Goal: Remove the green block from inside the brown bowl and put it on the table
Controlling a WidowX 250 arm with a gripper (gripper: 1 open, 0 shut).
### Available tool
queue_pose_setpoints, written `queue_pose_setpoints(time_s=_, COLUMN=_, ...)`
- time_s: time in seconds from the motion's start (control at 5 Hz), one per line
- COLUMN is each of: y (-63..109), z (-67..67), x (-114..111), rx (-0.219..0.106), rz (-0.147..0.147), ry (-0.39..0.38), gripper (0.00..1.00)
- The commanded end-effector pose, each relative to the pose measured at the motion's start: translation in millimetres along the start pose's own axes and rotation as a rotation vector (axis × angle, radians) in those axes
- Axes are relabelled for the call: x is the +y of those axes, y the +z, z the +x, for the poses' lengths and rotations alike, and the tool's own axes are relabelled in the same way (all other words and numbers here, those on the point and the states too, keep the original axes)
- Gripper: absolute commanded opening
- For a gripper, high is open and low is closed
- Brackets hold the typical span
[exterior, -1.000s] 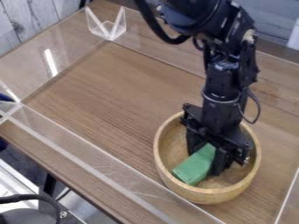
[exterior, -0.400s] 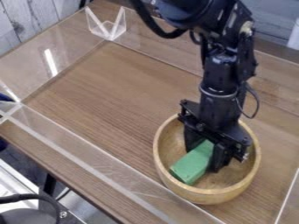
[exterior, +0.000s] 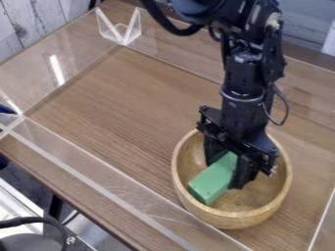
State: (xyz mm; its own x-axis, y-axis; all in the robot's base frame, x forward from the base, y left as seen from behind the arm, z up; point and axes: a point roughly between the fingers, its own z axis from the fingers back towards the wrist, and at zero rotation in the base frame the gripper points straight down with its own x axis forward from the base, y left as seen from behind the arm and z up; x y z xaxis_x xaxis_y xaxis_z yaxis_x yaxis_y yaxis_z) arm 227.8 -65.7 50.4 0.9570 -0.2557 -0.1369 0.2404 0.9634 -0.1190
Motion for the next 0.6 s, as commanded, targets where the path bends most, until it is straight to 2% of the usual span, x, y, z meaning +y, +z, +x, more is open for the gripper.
queue_pose_setpoints(time_s=0.0, y=24.0, z=9.4, x=1.1, rx=-0.083, rz=-0.001, ry=-0.005, gripper=0.0)
queue_pose_setpoints(time_s=0.4, y=33.3, z=8.6, x=4.6, rx=-0.094, rz=-0.008, ry=0.004, gripper=0.0)
